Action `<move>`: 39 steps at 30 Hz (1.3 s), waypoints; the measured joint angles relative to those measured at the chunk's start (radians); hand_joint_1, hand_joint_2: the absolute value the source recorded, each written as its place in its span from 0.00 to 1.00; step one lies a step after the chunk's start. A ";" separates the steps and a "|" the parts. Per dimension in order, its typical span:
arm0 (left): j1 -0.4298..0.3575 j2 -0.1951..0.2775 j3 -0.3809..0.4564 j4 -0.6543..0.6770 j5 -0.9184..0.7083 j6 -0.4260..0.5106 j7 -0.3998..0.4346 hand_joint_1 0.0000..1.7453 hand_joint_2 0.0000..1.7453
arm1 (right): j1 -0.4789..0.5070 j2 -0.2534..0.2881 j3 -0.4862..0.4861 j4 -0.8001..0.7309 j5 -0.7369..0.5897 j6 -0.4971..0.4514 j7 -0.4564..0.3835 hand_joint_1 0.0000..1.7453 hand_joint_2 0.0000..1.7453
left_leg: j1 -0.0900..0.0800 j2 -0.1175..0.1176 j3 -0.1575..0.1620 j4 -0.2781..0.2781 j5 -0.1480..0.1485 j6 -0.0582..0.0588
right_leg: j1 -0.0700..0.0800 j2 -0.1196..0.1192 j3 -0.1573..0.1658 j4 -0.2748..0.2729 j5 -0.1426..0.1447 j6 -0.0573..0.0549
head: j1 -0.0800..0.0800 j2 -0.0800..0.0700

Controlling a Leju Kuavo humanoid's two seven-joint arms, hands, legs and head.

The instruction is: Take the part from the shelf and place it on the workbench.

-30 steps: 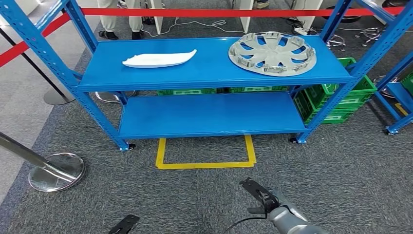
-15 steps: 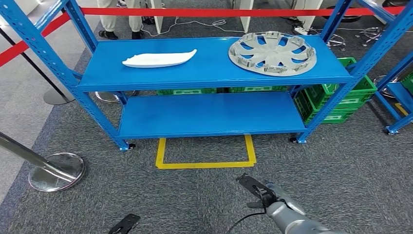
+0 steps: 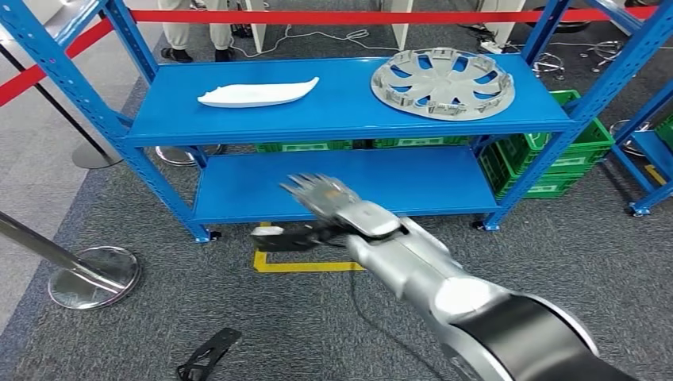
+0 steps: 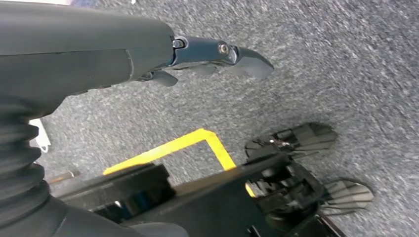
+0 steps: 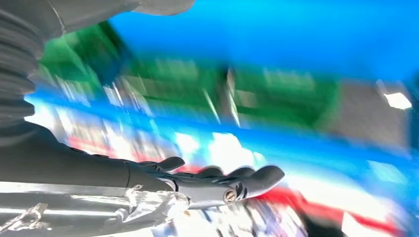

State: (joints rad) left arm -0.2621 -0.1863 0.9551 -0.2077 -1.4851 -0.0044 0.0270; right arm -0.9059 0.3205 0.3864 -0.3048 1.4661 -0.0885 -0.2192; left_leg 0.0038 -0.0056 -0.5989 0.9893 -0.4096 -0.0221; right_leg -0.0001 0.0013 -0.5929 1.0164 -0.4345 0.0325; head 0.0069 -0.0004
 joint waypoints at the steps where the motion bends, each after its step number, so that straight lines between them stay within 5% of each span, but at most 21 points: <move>1: -0.001 -0.002 0.000 0.000 0.000 -0.001 0.000 0.00 1.00 | -0.023 0.009 0.052 -0.009 -0.007 -0.006 0.003 0.00 1.00 | 0.001 -0.002 0.000 0.000 0.000 0.000 | 0.000 -0.002 0.001 0.000 0.000 0.000 | 0.000 0.000; 9: -0.005 -0.010 0.000 0.000 -0.001 -0.010 0.000 0.00 1.00 | -0.100 0.020 0.250 -0.020 -0.011 -0.044 0.021 0.00 1.00 | 0.000 -0.003 -0.001 0.000 0.001 0.000 | 0.000 -0.003 0.001 0.000 0.001 0.000 | 0.000 0.000; 26: -0.004 -0.015 0.000 0.000 -0.001 -0.010 0.000 0.00 1.00 | -0.129 0.020 0.311 -0.020 -0.033 -0.055 0.041 0.00 1.00 | 0.000 -0.003 -0.001 0.000 0.001 0.000 | 0.000 -0.003 0.001 0.000 0.001 0.000 | 0.000 0.000; 31: -0.004 -0.014 0.000 0.000 -0.004 -0.010 0.000 0.00 1.00 | -0.152 0.009 0.314 -0.019 -0.052 -0.074 0.140 0.00 1.00 | 0.000 -0.003 -0.001 0.000 0.001 0.000 | 0.000 -0.003 0.000 0.000 0.001 0.000 | 0.000 0.000; 39: 0.000 -0.007 0.000 0.000 -0.012 -0.010 0.001 0.00 1.00 | -0.181 -0.084 0.286 0.000 -0.078 -0.093 0.286 0.00 1.00 | -0.001 -0.003 -0.001 0.000 0.001 0.000 | -0.002 -0.001 0.000 -0.001 0.003 0.001 | 0.000 0.000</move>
State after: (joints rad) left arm -0.2621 -0.1936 0.9552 -0.2075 -1.4968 -0.0141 0.0278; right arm -1.0871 0.2364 0.6725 -0.3045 1.3879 -0.1816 0.0665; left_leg 0.0028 -0.0082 -0.6004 0.9895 -0.4081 -0.0216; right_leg -0.0016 0.0003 -0.5932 1.0159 -0.4312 0.0340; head 0.0071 -0.0004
